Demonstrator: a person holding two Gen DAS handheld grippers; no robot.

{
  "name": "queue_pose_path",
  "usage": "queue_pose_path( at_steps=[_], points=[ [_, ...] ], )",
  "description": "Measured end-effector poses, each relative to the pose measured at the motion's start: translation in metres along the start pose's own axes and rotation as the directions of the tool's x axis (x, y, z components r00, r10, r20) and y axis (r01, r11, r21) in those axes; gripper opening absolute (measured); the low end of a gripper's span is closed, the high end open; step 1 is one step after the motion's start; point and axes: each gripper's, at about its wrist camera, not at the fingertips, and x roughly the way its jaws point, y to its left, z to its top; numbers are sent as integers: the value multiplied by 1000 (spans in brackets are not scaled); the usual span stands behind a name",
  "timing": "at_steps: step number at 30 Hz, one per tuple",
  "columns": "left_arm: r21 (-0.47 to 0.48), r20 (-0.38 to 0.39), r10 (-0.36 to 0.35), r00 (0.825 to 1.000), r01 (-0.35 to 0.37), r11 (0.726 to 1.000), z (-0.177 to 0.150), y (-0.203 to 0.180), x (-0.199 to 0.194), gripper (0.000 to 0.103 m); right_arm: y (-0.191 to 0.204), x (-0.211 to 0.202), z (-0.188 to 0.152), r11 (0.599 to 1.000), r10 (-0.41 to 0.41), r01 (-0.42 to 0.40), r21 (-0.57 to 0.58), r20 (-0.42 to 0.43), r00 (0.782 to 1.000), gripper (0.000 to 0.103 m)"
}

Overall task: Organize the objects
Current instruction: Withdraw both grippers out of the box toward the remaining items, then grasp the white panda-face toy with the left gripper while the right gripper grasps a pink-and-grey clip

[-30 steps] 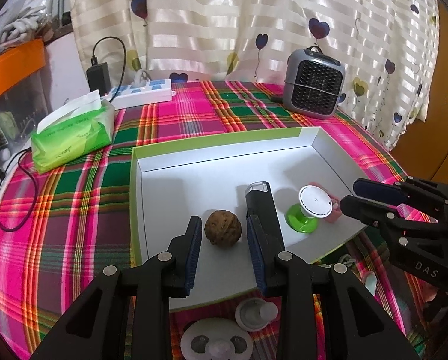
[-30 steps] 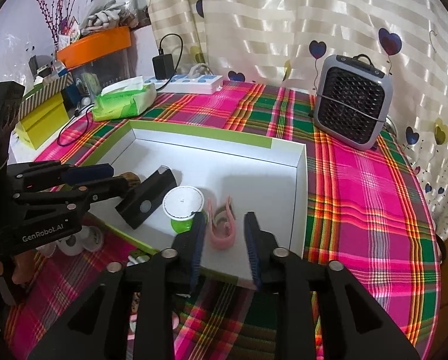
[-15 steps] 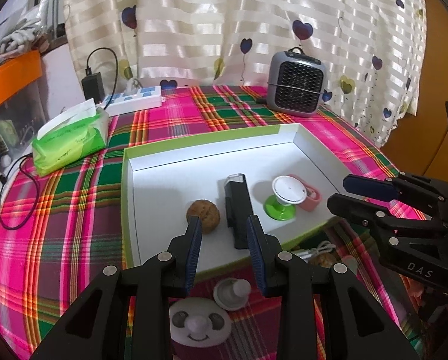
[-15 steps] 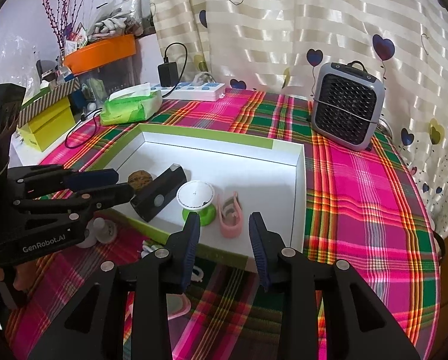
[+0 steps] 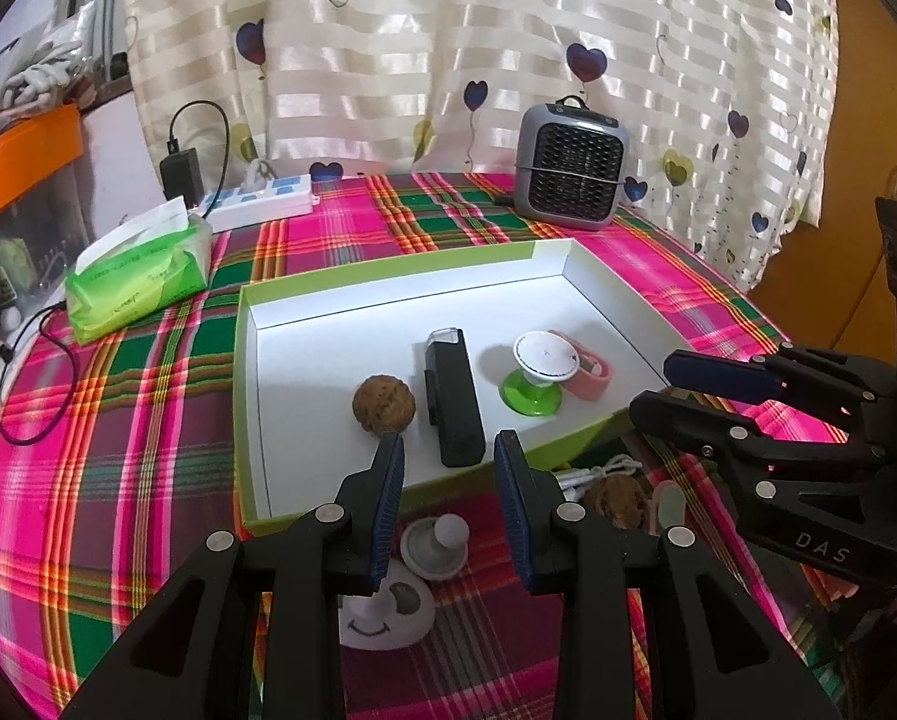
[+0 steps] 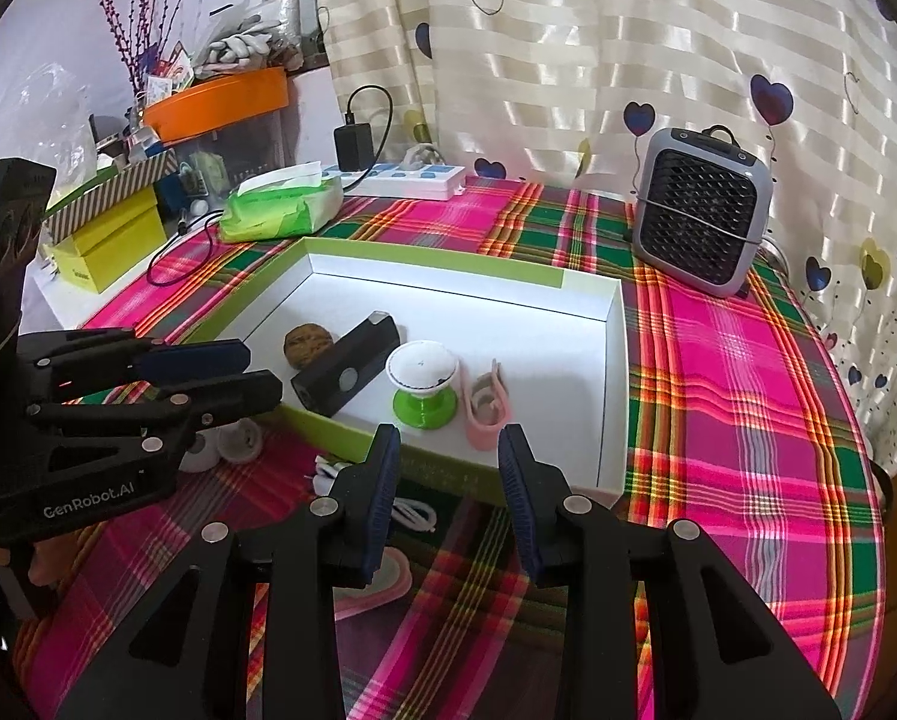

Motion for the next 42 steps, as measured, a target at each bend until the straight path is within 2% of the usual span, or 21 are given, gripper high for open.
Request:
queue_pose_path(
  at_steps=[23, 42],
  points=[
    [-1, 24, -16, 1000, 16, 1000, -6, -1, -11, 29, 9, -8, -6, 999, 26, -26, -34, 22, 999, 35],
    [-14, 34, -28, 999, 28, 1000, -23, -2, -24, 29, 18, -21, -27, 1000, 16, -16, 0, 0, 1000, 35]
  ],
)
